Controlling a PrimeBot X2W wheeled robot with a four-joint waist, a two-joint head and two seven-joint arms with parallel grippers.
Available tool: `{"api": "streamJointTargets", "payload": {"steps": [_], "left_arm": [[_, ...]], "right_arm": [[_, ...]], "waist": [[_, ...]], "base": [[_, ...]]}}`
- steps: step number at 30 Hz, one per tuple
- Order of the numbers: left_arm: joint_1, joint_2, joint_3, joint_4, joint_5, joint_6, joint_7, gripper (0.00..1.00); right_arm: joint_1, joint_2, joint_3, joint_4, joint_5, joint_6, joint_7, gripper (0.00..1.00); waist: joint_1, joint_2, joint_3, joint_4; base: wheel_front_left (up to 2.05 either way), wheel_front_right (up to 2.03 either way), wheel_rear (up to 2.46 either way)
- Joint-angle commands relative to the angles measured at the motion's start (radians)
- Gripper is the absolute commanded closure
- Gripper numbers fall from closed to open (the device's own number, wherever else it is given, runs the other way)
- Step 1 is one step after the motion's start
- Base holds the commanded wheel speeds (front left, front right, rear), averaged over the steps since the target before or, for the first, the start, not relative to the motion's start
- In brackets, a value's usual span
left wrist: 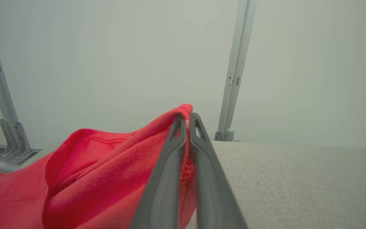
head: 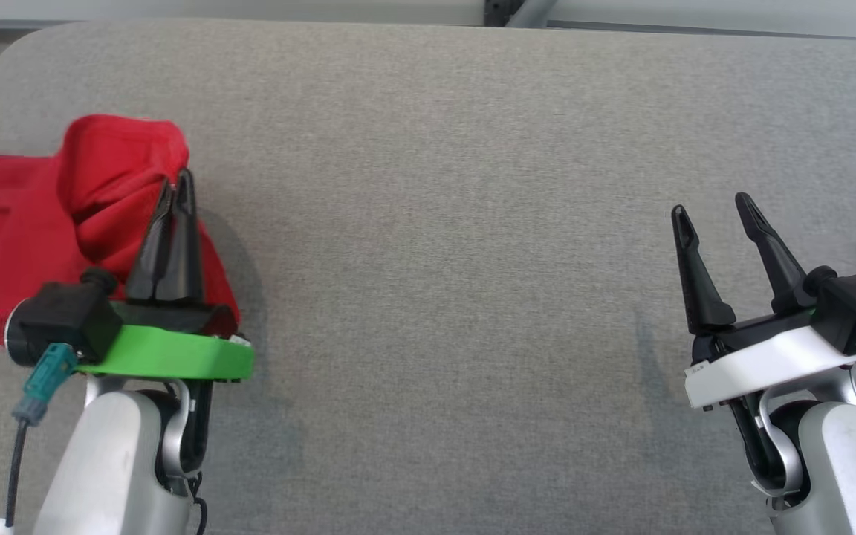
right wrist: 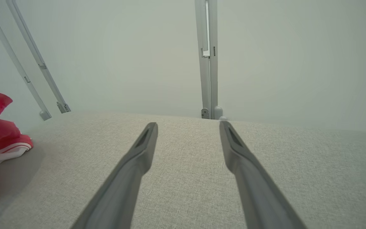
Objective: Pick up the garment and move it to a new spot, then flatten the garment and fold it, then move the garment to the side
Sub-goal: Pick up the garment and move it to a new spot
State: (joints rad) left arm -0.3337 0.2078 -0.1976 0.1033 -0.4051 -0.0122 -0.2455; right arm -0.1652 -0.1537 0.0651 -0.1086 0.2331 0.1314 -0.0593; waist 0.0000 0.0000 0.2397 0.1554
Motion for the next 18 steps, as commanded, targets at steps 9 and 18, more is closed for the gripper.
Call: {"api": "streamJointTargets", "payload": {"steps": [9,18], "left_arm": [[-0.087,-0.028,-0.111,-0.093,0.054,-0.027,0.073,1.00],[-0.220,-0.059,-0.221,-0.063,0.086,-0.069,0.147,1.00]], "right_arm": [[-0.041,0.028,0.024,0.001,0.009,-0.001,-0.033,0.00],[-0.056,0.072,0.054,0.053,0.037,-0.001,-0.112,0.00]], "waist": [[0.0000,0.0000,0.065,-0.205],[0.0000,0.0000,0.146,-0.467]], "base": [[0.00,0.00,0.00],[0.00,0.00,0.00]]}}
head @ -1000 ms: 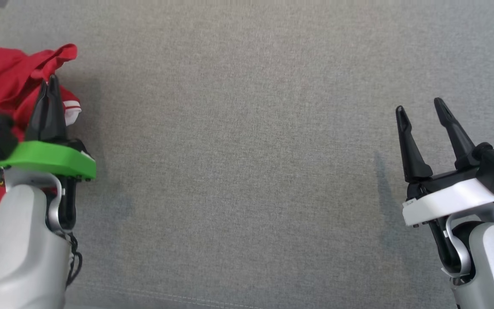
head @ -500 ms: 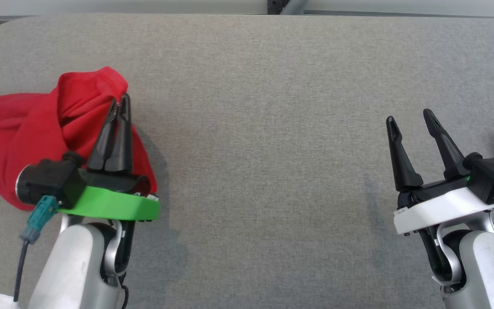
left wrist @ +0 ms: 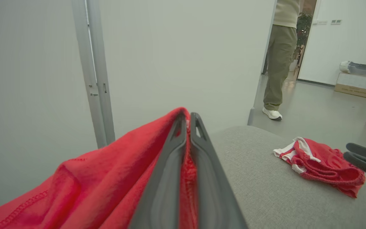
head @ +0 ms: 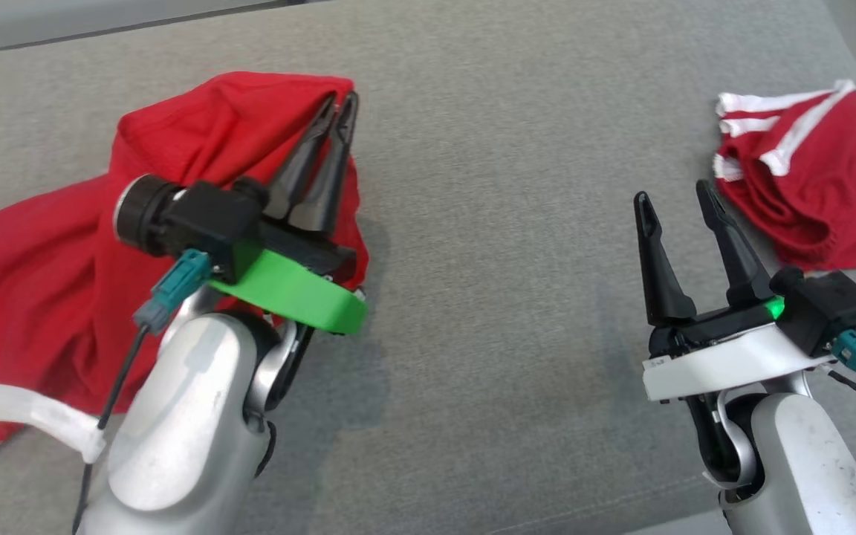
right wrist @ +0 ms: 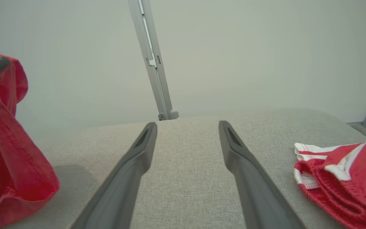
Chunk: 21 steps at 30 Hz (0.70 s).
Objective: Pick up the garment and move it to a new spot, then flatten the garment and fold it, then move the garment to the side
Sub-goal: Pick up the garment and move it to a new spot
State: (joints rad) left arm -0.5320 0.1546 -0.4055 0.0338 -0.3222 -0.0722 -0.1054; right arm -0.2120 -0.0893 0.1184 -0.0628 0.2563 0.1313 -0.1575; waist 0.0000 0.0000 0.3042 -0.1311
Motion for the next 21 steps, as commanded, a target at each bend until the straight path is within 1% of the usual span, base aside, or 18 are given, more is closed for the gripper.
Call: {"api": "streamJointTargets", "payload": {"steps": [1,4,7,8,12,17,18,19,20,21], "left_arm": [[-0.033,-0.008,-0.025,0.014,0.006,-0.012,0.015,1.00],[-0.062,-0.025,-0.076,0.043,0.008,-0.028,0.039,1.00],[-0.089,-0.036,-0.123,0.087,0.006,-0.038,0.053,1.00],[-0.089,-0.036,-0.123,0.087,0.006,-0.038,0.053,1.00],[-0.120,-0.042,-0.163,0.176,-0.004,-0.048,0.063,1.00],[-0.162,-0.034,-0.185,0.292,-0.018,-0.052,0.050,1.00],[-0.170,-0.036,-0.185,0.315,-0.023,-0.053,0.047,0.62],[-0.181,-0.036,-0.186,0.336,-0.025,-0.054,0.036,0.05],[-0.192,-0.036,-0.187,0.354,-0.027,-0.055,0.026,0.00],[-0.199,-0.038,-0.188,0.369,-0.030,-0.056,0.016,0.00]], "right_arm": [[-0.010,0.011,0.007,0.015,0.018,-0.001,-0.022,0.00],[-0.005,0.024,0.012,0.038,0.028,-0.001,-0.046,0.00],[-0.003,0.032,0.016,0.060,0.043,-0.001,-0.067,0.00],[-0.003,0.032,0.016,0.060,0.043,-0.001,-0.067,0.00],[-0.017,0.037,0.028,0.086,0.061,-0.001,-0.086,0.00],[-0.035,0.038,0.041,0.111,0.075,-0.001,-0.101,0.00],[-0.040,0.038,0.042,0.115,0.078,-0.001,-0.103,0.00],[-0.046,0.038,0.043,0.119,0.081,-0.001,-0.104,0.00],[-0.051,0.038,0.045,0.123,0.081,-0.001,-0.105,0.00],[-0.055,0.038,0.047,0.128,0.082,-0.001,-0.107,0.00]], "waist": [[0.0000,0.0000,0.093,-0.211],[0.0000,0.0000,0.122,-0.275],[0.0000,0.0000,0.152,-0.316],[0.0000,0.0000,0.152,-0.316],[0.0000,0.0000,0.186,-0.339],[0.0000,0.0000,0.210,-0.332],[0.0000,0.0000,0.211,-0.327],[0.0000,0.0000,0.212,-0.321],[0.0000,0.0000,0.211,-0.315],[0.0000,0.0000,0.208,-0.308]], "base": [[0.00,0.00,0.00],[0.00,0.00,0.00],[0.00,0.00,0.00],[0.00,0.00,0.00],[0.00,0.00,0.00],[0.00,0.00,0.00],[0.00,0.00,0.00],[0.00,0.00,0.00],[0.00,0.00,0.00],[0.00,0.00,0.00]]}}
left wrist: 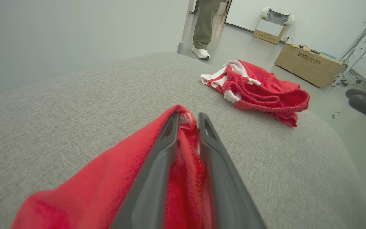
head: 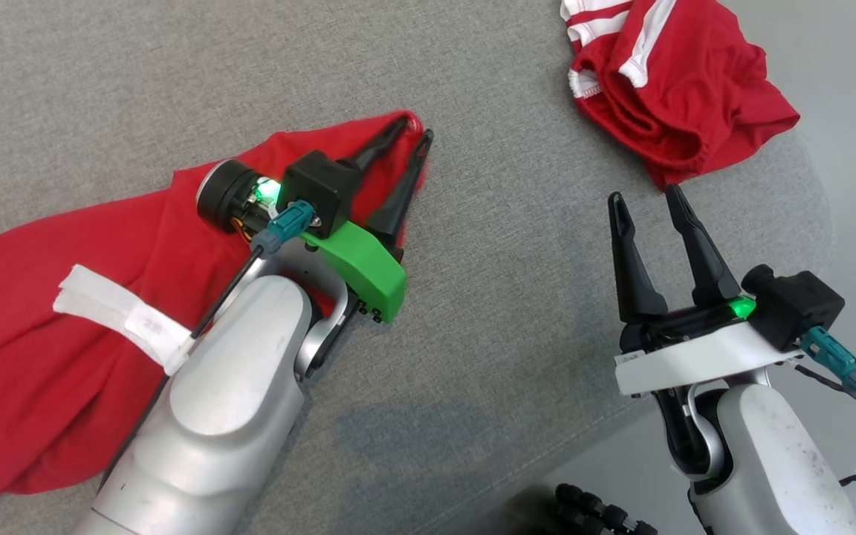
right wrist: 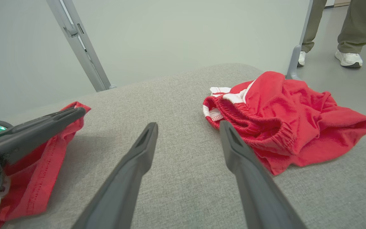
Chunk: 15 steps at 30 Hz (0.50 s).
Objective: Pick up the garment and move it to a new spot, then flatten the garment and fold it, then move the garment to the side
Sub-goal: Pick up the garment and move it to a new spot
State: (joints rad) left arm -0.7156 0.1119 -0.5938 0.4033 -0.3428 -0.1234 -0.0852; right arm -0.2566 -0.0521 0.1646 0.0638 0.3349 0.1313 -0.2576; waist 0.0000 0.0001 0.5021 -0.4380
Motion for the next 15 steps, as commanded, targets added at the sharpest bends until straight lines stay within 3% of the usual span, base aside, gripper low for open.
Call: {"api": "streamJointTargets", "payload": {"steps": [1,9,15], "left_arm": [[-0.021,0.001,-0.003,0.011,-0.011,-0.005,-0.016,0.00],[0.014,-0.016,-0.025,0.017,-0.036,-0.005,-0.101,0.00],[0.065,0.018,0.025,-0.014,-0.044,0.059,-0.143,0.00]], "right_arm": [[-0.015,0.001,0.000,0.006,0.002,-0.001,-0.007,0.00],[-0.013,0.000,-0.021,0.033,-0.040,-0.001,-0.009,0.00],[0.015,-0.013,-0.046,0.035,-0.077,-0.001,0.001,0.00]], "waist": [[0.0000,-0.0001,0.005,0.006],[0.0000,-0.0001,-0.087,0.095],[0.0000,-0.0001,-0.162,0.183]], "base": [[0.00,0.00,0.00],[0.00,0.00,0.00],[0.00,0.00,0.00]]}}
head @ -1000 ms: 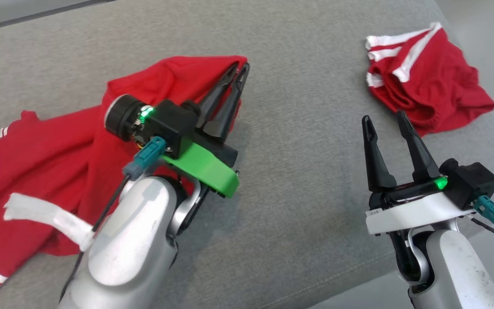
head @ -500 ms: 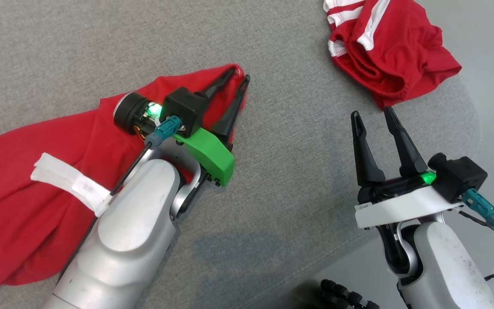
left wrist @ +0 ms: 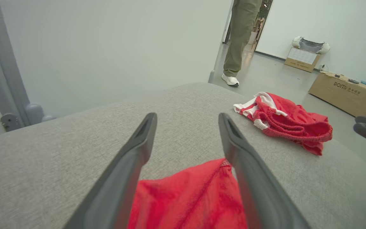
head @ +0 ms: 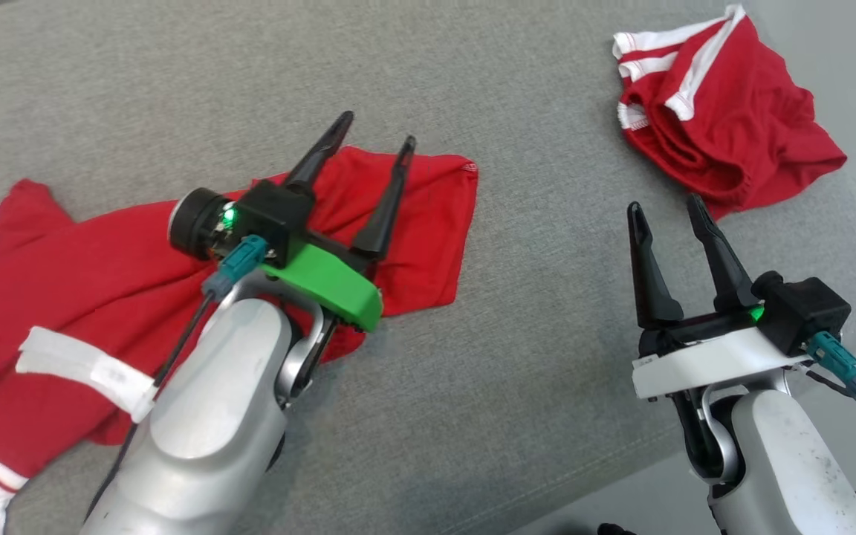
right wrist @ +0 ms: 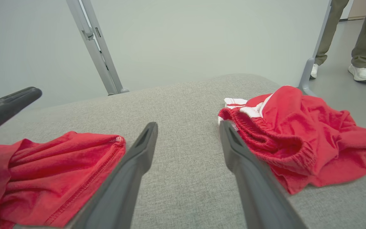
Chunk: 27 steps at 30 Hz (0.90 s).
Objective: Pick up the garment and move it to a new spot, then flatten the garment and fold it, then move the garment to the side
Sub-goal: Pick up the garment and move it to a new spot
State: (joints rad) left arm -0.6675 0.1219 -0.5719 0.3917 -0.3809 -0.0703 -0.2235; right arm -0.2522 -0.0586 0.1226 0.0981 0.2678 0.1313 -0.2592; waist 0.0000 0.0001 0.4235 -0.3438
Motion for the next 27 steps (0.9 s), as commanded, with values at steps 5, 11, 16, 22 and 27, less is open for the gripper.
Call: {"api": "streamJointTargets", "payload": {"steps": [5,11,16,22,27], "left_arm": [[0.072,0.060,0.086,-0.036,-0.033,0.062,-0.026,0.00],[0.162,0.134,0.212,-0.101,-0.070,0.117,-0.038,0.00],[0.260,0.183,0.303,-0.169,-0.089,0.152,-0.042,0.00],[0.389,0.213,0.372,-0.265,-0.086,0.163,-0.042,0.00],[0.484,0.220,0.390,-0.340,-0.073,0.169,-0.042,0.00]], "right_arm": [[0.033,-0.021,-0.022,-0.013,-0.028,-0.001,0.025,0.00],[0.051,-0.030,-0.047,-0.029,-0.045,-0.001,0.051,0.00],[0.070,-0.035,-0.061,-0.038,-0.055,-0.001,0.067,0.00],[0.096,-0.042,-0.069,-0.048,-0.061,-0.001,0.084,0.00],[0.118,-0.049,-0.073,-0.050,-0.064,-0.001,0.099,0.00]], "waist": [[0.0000,-0.0001,-0.128,0.161],[0.0000,-0.0001,-0.161,0.229],[0.0000,-0.0001,-0.190,0.263],[0.0000,-0.0001,-0.226,0.285],[0.0000,-0.0001,-0.256,0.290]], "base": [[0.00,0.00,0.00],[0.00,0.00,0.00],[0.00,0.00,0.00],[0.00,0.00,0.00],[0.00,0.00,0.00]]}}
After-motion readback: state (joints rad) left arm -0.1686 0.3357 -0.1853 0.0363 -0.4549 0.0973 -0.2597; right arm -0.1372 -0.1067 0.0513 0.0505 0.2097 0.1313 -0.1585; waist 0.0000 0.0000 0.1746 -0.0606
